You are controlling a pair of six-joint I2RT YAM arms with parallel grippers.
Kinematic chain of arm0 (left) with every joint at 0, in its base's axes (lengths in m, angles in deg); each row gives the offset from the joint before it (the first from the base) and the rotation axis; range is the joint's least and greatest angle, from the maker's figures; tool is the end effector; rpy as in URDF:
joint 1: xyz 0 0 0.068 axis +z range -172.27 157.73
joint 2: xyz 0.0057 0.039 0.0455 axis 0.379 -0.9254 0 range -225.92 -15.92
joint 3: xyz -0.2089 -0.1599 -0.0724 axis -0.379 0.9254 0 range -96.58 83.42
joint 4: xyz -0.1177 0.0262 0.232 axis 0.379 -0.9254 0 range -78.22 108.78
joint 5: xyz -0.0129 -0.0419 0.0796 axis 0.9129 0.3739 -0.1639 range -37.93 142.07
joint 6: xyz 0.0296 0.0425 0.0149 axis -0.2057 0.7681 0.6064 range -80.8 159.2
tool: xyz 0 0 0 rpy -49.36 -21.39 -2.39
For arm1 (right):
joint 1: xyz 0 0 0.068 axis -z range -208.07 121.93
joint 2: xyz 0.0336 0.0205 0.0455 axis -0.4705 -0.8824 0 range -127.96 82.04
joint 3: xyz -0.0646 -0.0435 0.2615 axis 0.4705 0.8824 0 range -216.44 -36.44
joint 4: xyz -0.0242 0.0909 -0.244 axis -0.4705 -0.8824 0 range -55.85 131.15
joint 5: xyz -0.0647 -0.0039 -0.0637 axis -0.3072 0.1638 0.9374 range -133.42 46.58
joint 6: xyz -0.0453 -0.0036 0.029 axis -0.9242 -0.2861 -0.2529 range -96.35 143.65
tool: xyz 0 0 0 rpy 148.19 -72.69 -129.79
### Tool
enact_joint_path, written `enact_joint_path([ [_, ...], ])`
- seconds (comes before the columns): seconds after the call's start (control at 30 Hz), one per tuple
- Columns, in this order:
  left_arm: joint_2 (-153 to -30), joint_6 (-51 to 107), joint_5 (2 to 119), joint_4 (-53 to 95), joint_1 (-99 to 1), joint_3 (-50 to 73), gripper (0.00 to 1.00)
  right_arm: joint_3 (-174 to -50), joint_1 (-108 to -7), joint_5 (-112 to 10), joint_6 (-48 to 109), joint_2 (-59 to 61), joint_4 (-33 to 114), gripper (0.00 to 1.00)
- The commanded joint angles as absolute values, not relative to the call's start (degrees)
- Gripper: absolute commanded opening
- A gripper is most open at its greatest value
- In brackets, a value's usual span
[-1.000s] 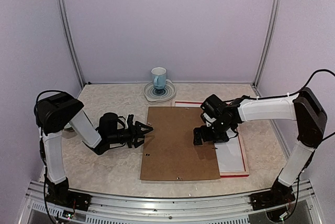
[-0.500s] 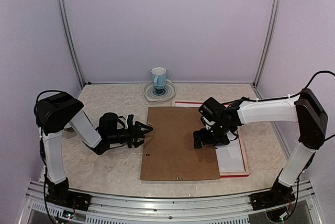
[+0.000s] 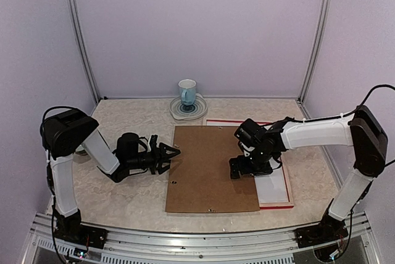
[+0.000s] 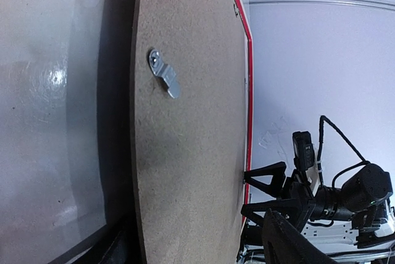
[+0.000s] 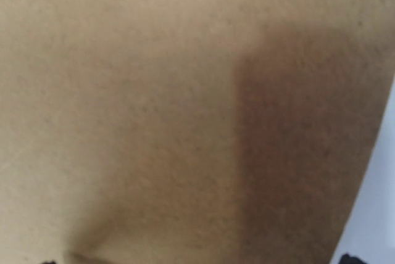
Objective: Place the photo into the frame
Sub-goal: Adjust the fastener on the backboard.
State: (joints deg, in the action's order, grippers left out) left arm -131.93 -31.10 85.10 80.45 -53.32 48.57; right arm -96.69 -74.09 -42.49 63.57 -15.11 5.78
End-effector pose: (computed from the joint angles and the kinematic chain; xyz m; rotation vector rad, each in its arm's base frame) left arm 0.2734 -0.1871 0.0833 -0.3076 2.2503 -1.6334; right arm 0.2214 0.2286 0.1720 -0.1502 2.8862 0.2903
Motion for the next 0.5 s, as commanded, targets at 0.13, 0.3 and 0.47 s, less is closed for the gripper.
enact_joint_path([
  [0.13, -131.85, -31.11, 85.79, 81.31, -53.04, 48.26, 0.67, -95.61, -75.57, -42.85, 64.26, -11.98, 6.11, 0.99],
  [0.3, -131.93, -31.24, 85.81, 81.52, -53.04, 48.26, 0.67, -96.3, -76.59, -43.02, 63.99, -12.15, 6.39, 0.99],
  [0.47, -131.94, -31.12, 85.85, 81.69, -53.04, 48.52, 0.67, -96.88, -77.91, -43.18, 63.86, -13.13, 6.44, 0.99],
])
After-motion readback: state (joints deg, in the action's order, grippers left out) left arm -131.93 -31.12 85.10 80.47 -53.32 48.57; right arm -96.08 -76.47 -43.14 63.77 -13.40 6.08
